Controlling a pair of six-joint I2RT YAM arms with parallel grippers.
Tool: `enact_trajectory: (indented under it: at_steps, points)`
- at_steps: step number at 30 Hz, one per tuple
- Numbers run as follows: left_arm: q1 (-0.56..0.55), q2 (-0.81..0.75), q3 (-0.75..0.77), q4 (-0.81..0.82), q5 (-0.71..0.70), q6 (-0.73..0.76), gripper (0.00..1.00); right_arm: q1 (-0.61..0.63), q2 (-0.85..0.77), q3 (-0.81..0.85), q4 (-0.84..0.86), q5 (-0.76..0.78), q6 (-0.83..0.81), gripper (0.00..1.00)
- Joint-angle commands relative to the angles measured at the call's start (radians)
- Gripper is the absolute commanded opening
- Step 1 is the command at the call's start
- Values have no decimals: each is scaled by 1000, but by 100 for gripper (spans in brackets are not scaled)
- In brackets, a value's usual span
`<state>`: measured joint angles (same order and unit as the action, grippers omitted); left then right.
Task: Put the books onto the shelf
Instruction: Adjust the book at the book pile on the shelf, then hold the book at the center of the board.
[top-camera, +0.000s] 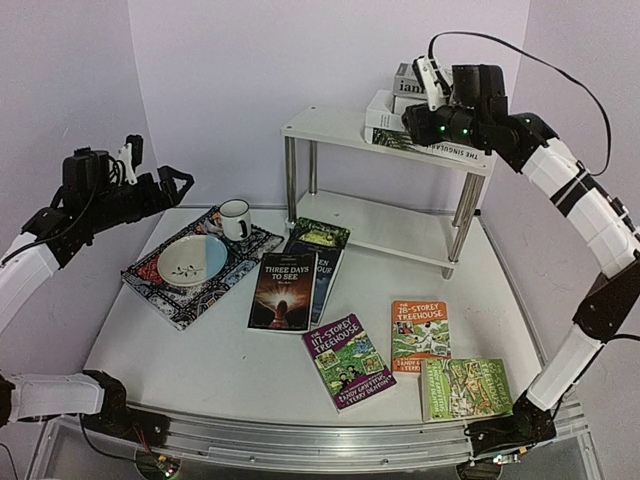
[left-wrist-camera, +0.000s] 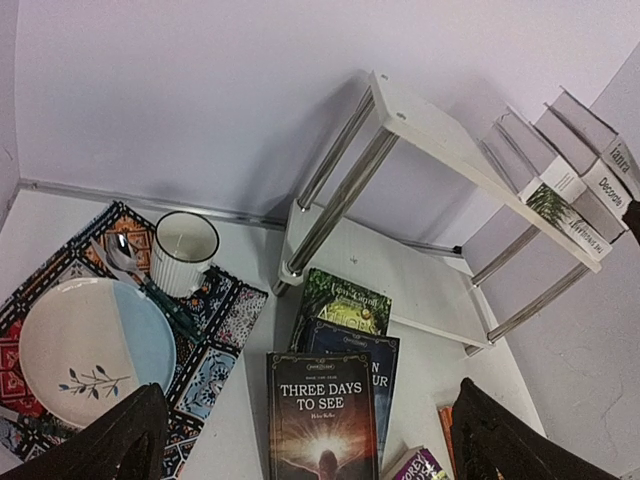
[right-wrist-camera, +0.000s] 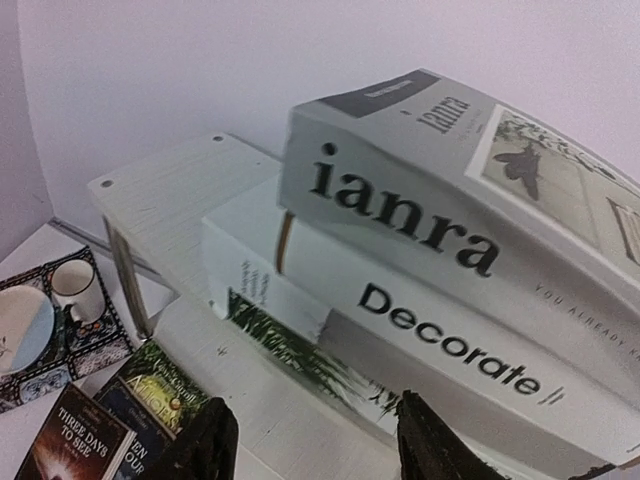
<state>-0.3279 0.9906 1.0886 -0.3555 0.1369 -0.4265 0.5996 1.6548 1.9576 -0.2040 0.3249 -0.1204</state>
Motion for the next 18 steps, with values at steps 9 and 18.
enact_trajectory:
  at_steps: [9,18]
  points:
    - [1,149,-168,169,190,-142,100,144,-222,-450,150,-190,57,71]
    - [-160,136,-437,351,135,-347,100,167,-265,-756,167,-309,254,72]
